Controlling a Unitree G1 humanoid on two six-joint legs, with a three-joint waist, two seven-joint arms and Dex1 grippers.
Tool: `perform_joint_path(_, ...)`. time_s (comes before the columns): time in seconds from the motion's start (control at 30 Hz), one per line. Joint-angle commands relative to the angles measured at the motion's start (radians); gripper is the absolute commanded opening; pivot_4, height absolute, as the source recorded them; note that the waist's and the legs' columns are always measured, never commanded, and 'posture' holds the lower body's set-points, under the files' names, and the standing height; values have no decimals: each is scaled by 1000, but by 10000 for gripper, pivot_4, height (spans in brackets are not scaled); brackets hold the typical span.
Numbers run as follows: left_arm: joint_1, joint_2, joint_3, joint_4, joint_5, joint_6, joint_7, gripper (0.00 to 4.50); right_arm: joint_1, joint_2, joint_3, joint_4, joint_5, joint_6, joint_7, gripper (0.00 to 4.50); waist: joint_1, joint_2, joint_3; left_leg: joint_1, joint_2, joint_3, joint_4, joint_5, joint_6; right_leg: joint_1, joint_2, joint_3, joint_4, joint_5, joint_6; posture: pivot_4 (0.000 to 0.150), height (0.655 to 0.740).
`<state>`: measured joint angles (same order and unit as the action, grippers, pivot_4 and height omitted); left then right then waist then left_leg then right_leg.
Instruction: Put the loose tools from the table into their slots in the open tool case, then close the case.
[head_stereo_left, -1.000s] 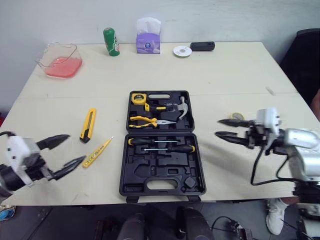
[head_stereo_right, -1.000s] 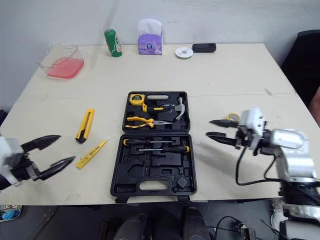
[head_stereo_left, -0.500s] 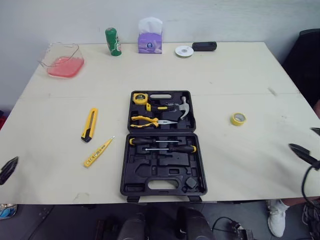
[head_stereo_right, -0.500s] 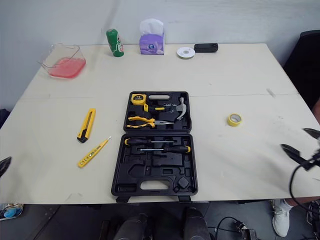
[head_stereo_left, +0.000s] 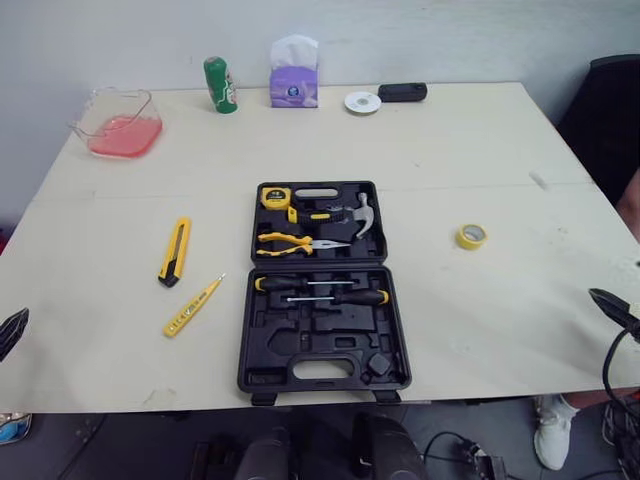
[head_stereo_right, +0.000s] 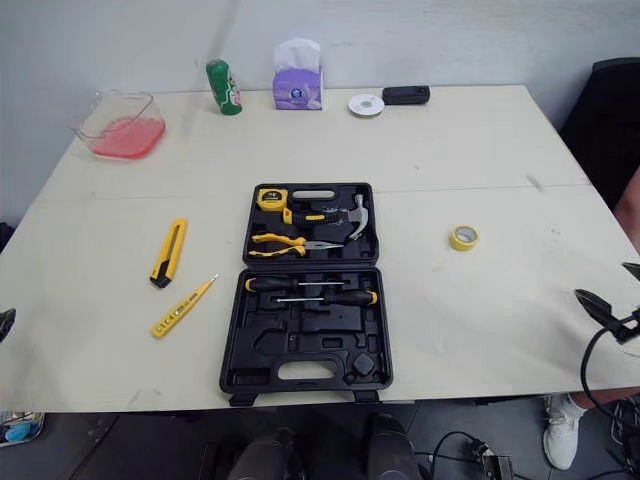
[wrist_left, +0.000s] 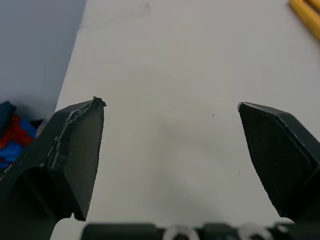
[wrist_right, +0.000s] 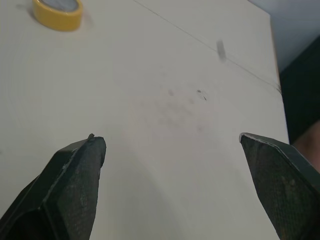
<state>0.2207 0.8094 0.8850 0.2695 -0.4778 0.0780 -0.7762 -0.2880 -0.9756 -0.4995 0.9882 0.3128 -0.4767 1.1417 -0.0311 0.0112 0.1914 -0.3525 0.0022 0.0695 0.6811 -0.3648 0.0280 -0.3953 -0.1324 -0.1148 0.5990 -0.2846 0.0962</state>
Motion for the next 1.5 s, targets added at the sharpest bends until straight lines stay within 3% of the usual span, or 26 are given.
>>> perform_joint_path(0.03, 42, 1, 10, -135, -58, 10, -74, 45000, -10, 19, 5, -67, 55, 59, 55, 44466, 2, 0, 0, 0, 0, 0, 0, 0, 1, 0, 0, 0, 0, 0, 0, 1500, 7400)
perform_joint_path(0.17, 75, -12, -4, -269, -116, 97, -96, 45000, 12, 62, 17, -185, 119, 131, 156, 44466, 4, 2, 1, -1, 0, 0, 0, 1, 2, 0, 0, 0, -1, 0, 0, 1500, 7400)
perform_joint_path(0.3, 138, -5, -77, -422, -87, 178, -92, 45000, 63, 156, 15, -421, 267, 210, 290, 44466, 4, 2, 1, 0, 0, -1, 0, 2, 3, 1, 0, 0, 0, 0, 0, 1500, 7400)
perform_joint_path(0.5, 168, -26, -192, -726, -126, 435, 71, 45000, 139, 255, 100, -786, 328, 265, 311, 44466, 6, 2, 1, 0, 0, -1, 0, 2, 3, 1, 0, 1, 3, 0, 0, 1500, 7400)
perform_joint_path(0.7, 82, -39, -364, -882, -95, 655, 273, 45000, 166, 320, 190, -934, 371, 299, 360, 44466, 18, 1, 1, 0, 0, -1, 1, 2, 3, 2, 1, 0, 4, 0, 0, 1500, 7400)
perform_joint_path(0.83, 16, -56, -445, -871, -50, 759, 374, 45000, 144, 351, 232, -969, 368, 319, 339, 44466, 29, 1, 1, 0, -1, -1, 1, 2, 3, 1, 2, 1, 5, 0, 0, 1500, 7400)
perform_joint_path(1.03, -53, -93, -562, -866, 33, 761, 441, 45000, 102, 373, 257, -991, 353, 322, 306, 44466, 31, 1, 0, 0, -2, -1, 1, 3, 3, 1, 1, 1, 5, 0, 0, 1500, 7400)
perform_joint_path(1.4, -110, -62, -642, -797, 62, 817, 378, 45000, 87, 363, 311, -1103, 344, 399, 231, 44466, 32, 1, 0, 0, -2, -1, 1, 3, 3, 1, 1, 0, 6, 0, 0, 1500, 7400)
perform_joint_path(1.5, -114, -85, -647, -783, 68, 844, 398, 32809, 84, 355, 318, -1123, 335, 414, 212, 45000, 32, 1, 0, 0, -2, -2, 1, 4, 3, 1, 1, 0, 6, 0, 0, 1500, 7400)
